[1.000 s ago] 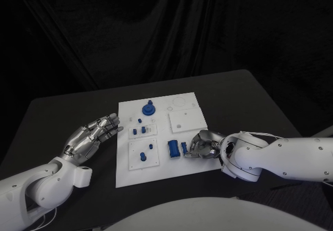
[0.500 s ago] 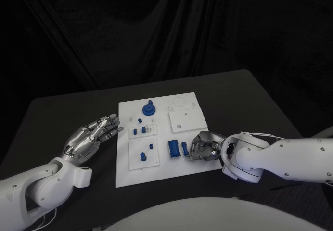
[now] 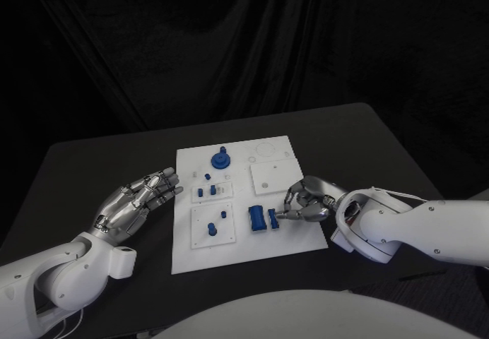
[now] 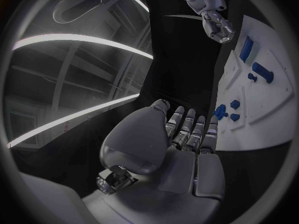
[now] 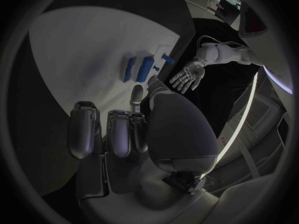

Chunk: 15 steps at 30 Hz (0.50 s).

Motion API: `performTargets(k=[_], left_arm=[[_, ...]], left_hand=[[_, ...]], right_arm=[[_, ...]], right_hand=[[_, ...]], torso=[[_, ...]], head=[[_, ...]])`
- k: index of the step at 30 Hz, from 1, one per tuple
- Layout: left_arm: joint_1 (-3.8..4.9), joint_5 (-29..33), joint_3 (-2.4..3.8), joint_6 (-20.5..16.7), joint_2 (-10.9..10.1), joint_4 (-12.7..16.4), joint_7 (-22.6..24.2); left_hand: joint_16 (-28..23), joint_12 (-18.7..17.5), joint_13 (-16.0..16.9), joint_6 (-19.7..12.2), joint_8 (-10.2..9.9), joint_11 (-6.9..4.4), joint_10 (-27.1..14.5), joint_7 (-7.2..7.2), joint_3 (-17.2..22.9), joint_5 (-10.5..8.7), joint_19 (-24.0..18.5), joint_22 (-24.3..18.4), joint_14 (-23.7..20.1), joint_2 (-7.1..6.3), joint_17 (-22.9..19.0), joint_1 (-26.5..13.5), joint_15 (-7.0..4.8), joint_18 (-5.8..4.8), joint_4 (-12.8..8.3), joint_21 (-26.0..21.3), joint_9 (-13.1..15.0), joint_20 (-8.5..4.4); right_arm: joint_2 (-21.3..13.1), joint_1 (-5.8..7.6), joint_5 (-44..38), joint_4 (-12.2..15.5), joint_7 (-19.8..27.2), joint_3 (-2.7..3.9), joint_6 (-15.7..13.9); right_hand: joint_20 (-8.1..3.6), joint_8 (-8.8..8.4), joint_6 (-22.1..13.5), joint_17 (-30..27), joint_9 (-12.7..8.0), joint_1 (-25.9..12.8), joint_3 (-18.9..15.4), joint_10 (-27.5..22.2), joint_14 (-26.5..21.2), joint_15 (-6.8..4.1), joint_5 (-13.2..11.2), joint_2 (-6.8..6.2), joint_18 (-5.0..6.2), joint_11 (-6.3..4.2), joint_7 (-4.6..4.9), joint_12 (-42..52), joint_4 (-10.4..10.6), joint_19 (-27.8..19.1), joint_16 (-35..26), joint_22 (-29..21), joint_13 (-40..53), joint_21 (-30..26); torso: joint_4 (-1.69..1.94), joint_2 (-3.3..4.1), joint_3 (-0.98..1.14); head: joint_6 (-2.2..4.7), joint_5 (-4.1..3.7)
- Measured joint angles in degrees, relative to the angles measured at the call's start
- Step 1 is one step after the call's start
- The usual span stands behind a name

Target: Assemble the parts on the task board

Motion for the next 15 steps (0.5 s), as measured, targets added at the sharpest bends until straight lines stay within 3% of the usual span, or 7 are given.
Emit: performTargets(k=[5,7,8,9,11,13,15], left_arm=[[0.49,0.0,-0.01,-1.29,-0.28,0.73,0.0],[0.78,0.0,0.0,-1.81,-0.28,0.99,0.0],[0.85,0.0,0.02,-2.0,-0.27,1.06,0.0],[0.91,0.0,0.02,-2.23,-0.25,1.11,0.0],[1.1,0.0,0.02,-2.71,-0.2,1.3,0.0],[1.31,0.01,0.0,-3.15,-0.2,1.62,0.0],[1.88,0.05,-0.05,-3.69,-0.08,1.82,0.0]], left_hand=[[0.0,0.21,0.0,0.25,0.0,0.06,0.05,0.16,0.02,0.0,0.0,-0.01,-0.06,0.0,0.0,0.0,0.05,0.0,0.02,0.0,0.01,0.0],[0.0,0.25,0.0,0.46,0.0,0.19,0.19,0.03,0.15,0.0,-0.04,-0.07,-0.05,0.0,0.0,0.0,0.05,0.01,0.16,0.0,0.06,-0.04],[0.0,0.42,0.04,0.62,0.0,0.19,0.19,0.19,0.15,0.0,-0.21,-0.11,-0.06,0.0,0.0,0.0,0.05,0.01,0.16,0.0,0.06,-0.21],[0.0,0.43,0.05,0.62,0.0,0.19,0.19,0.19,0.25,0.0,-0.2,-0.11,-0.06,0.0,0.0,0.0,0.05,0.01,0.25,0.0,0.06,-0.21],[-0.42,0.48,0.05,0.96,0.25,-0.03,0.43,0.14,0.43,0.0,-0.43,-0.29,-0.29,-0.04,-0.01,-0.04,-0.18,0.01,0.43,-0.28,0.06,-0.43],[-0.75,0.66,0.05,1.36,0.28,-0.08,0.81,0.13,0.64,0.0,-0.94,-0.6,-0.81,-0.31,-0.06,-0.31,-0.71,0.01,0.74,-0.53,0.06,-0.94],[-1.41,0.63,0.05,1.54,0.28,-0.39,1.05,0.3,0.27,-0.24,-1.46,-0.9,-1.34,-0.89,-0.17,-0.89,-1.23,0.01,1.47,-0.67,0.06,-1.46]], right_arm=[[-0.56,1.84,6.77,-1.37,9.71,0.03,-4.04],[-0.62,2.55,10.23,-1.99,13.96,0.03,-5.41],[-0.61,2.82,11.69,-2.26,15.65,0.03,-5.87],[-0.58,3.08,13.26,-2.56,17.36,0.03,-6.29],[-0.41,3.63,16.96,-3.37,21.01,0.03,-6.91],[-0.37,4.02,20.29,-4.0,23.99,0.04,-7.18],[-0.54,4.3,23.97,-4.54,27.03,0.04,-7.3]], right_hand=[[-0.05,0.0,-0.02,-2.2,0.34,-2.37,0.13,0.0,0.0,0.0,0.0,1.47,0.08,0.0,0.02,0.0,-0.13,-1.82,-2.86,0.0,0.0,-4.62],[0.18,0.0,-0.43,-5.12,0.59,-2.54,-0.2,0.0,0.0,0.0,0.0,2.23,1.4,0.0,0.4,0.0,-0.11,-3.27,-4.65,0.0,0.0,-7.44],[0.32,0.0,-0.78,-6.72,0.71,-2.76,-0.31,0.0,-0.03,0.03,0.0,3.16,1.4,0.0,0.5,0.0,-0.09,-4.11,-5.58,0.0,0.0,-9.12],[0.66,-0.19,-1.68,-10.48,0.61,-3.55,-0.77,0.03,-1.41,0.62,1.25,4.35,2.39,0.16,0.78,-0.53,-0.3,-6.26,-7.93,0.0,0.0,-13.19],[1.61,-1.44,-2.91,-18.35,-0.24,-5.46,-2.35,-0.51,-5.29,1.72,6.99,6.25,4.15,1.32,1.65,-3.72,-0.24,-11.34,-13.22,0.0,-0.01,-22.73],[2.87,-2.48,-4.28,-27.55,-1.24,-6.16,-4.15,-7.34,-11.16,3.12,11.05,8.27,5.87,2.69,2.88,-9.08,-0.17,-18.26,-19.82,-1.64,-0.01,-34.97],[3.85,-2.67,-5.66,-33.73,-1.87,-6.11,-5.44,-13.3,-15.79,4.18,12.43,9.62,5.87,3.57,3.66,-13.13,-0.14,-22.23,-24.34,-3.53,-1.39,-41.69]], torso=[[0.0,0.0,0.0],[0.01,-0.01,0.01],[0.01,-0.01,0.01],[0.01,-0.01,0.01],[0.01,-0.03,0.01],[0.01,-0.04,0.03],[0.02,-0.03,0.04]], head=[[0.0,0.61],[0.0,0.85],[0.0,1.04],[0.0,1.24],[0.0,1.99],[0.0,2.65],[0.0,3.28]])
